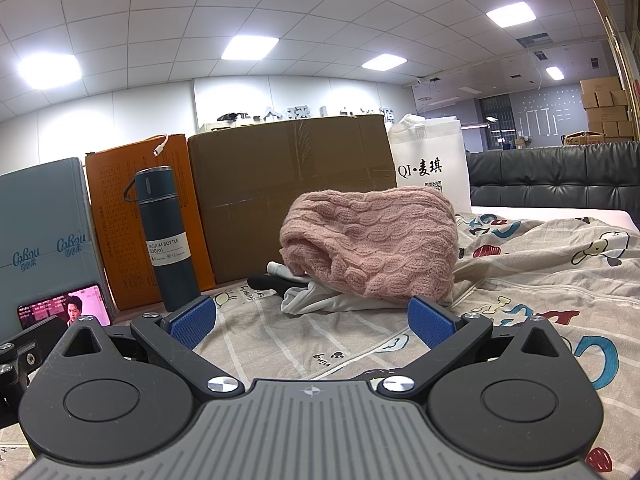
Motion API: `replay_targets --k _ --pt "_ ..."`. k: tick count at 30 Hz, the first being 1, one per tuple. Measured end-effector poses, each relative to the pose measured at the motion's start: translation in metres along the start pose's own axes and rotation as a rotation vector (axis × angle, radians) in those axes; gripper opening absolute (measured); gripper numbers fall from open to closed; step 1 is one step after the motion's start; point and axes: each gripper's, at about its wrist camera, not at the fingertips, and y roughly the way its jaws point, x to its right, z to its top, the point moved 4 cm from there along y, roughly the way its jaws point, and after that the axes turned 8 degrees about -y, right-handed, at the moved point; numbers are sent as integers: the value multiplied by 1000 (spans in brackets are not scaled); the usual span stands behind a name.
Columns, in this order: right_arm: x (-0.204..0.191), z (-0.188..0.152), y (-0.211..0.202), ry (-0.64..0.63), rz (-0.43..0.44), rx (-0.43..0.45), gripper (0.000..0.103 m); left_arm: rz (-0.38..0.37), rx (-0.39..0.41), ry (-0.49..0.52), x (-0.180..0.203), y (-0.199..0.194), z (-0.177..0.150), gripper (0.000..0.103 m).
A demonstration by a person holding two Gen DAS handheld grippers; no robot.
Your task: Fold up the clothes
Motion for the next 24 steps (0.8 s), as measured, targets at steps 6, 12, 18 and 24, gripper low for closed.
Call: replay_targets --k 6,12,18,24 --pt "0 0 0 0 0 -1 103 2 -11 -4 -2 1 0 103" --pt "0 0 0 -2 0 0 103 1 -6 -2 0 0 -2 103" --pt "0 0 -1 -3 1 1 103 2 -3 -3 -1 1 -2 103" --pt "0 0 1 -4 1 -2 103 1 -4 -1 -1 0 -1 103"
